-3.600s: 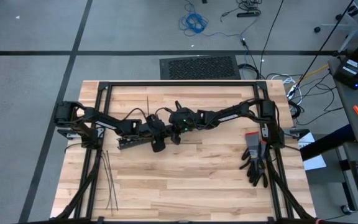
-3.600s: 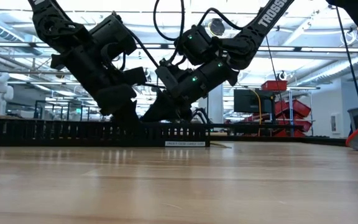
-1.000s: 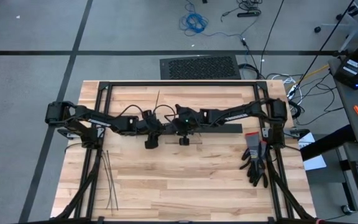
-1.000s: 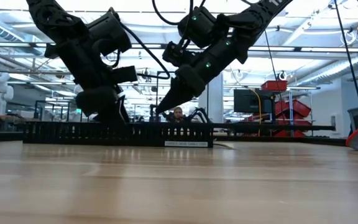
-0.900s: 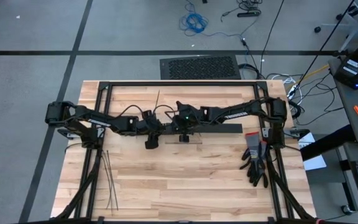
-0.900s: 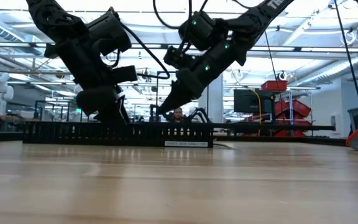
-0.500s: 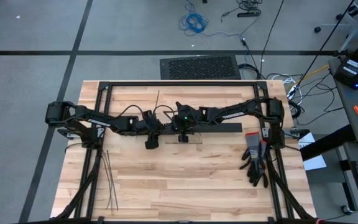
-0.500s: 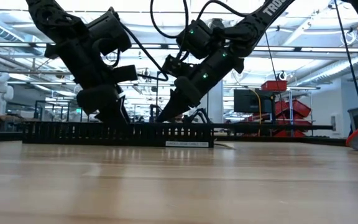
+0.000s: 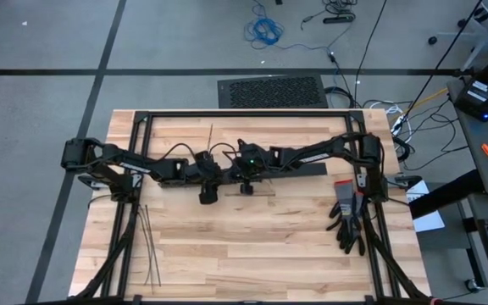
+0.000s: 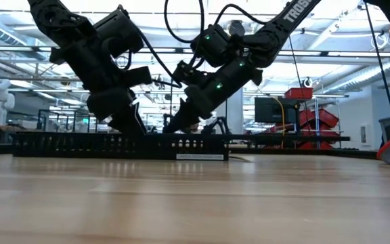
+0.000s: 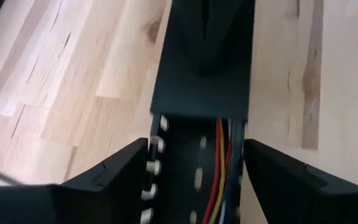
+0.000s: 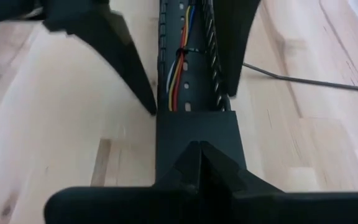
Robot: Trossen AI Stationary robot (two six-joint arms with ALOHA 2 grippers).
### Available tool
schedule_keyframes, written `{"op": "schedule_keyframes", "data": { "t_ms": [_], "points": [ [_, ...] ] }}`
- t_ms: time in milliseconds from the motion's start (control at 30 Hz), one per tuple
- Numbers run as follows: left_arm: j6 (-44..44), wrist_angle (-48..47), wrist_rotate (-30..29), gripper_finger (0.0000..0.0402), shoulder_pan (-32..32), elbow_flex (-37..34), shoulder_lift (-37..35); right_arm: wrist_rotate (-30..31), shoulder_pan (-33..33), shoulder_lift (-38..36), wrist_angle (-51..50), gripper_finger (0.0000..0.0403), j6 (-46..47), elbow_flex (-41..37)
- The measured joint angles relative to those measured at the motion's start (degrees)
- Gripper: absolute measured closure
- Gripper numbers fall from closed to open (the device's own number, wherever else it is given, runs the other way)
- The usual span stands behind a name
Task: Ziptie cables
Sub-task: Close the black cable duct
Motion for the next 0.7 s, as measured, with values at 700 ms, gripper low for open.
{"op": "schedule_keyframes", "data": {
  "t_ms": [700],
  "points": [
    [-3.5,-0.9,-1.7,0.0159,-0.6,-1.7,-0.1,-1.3,-0.8,1.9,2.2,0.0403,1.5,0.0]
  ]
}}
